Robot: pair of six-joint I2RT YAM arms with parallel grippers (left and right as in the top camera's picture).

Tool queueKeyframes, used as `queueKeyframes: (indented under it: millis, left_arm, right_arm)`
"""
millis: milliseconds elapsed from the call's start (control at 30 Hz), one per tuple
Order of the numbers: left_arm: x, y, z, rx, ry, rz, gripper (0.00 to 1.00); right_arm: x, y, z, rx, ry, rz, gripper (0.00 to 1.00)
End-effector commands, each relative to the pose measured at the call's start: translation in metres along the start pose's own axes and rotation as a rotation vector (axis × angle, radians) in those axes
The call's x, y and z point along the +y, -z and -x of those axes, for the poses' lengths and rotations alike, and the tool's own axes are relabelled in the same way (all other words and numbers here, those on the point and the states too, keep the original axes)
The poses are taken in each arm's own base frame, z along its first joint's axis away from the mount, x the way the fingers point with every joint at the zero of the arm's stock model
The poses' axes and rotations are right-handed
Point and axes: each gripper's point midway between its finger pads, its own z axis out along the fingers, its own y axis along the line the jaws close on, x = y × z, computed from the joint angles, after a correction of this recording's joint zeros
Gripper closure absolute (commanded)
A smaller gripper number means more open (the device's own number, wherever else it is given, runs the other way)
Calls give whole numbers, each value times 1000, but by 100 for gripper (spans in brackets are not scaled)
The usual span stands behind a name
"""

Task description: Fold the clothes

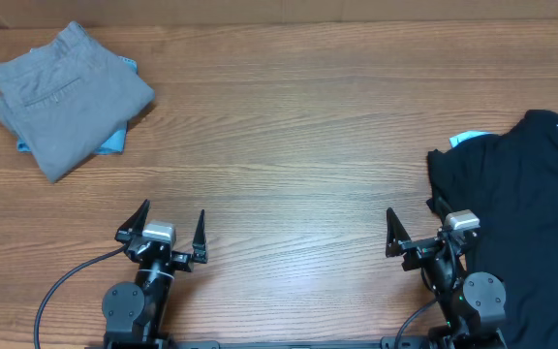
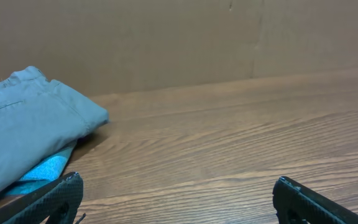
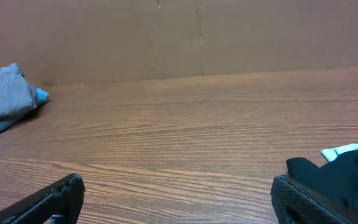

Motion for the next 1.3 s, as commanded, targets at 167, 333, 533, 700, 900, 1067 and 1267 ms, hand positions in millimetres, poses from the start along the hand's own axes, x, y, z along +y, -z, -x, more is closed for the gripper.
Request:
queueKeyframes:
  millis: [167,333,533,700,900,1067,1267]
  left_arm:
    - [-1,0,0,-8,9,-6,0]
    - [-1,0,0,-8,20,-7,0]
    - [-3,0,0,-8,62,-19,0]
    - [-8,1,2,-10,64,-48,0]
    - [-10,6,17,-8,79,-60,0]
    - [-10,10,35,27,85,-59,0]
    - [-9,1,48,156,117,-61,0]
  right_arm:
    - [-2,1,4,-22,5,-10,0]
    - [-2,1,4,-21,5,-9,0]
    - [0,1,4,-20,1,2,0]
    - [13,2,4,-13,2,77,0]
    - [22,8,23,-44,-67,116,0]
    - [25,13,35,-40,-150,121,0]
    - [29,15,43,40,-165,117,0]
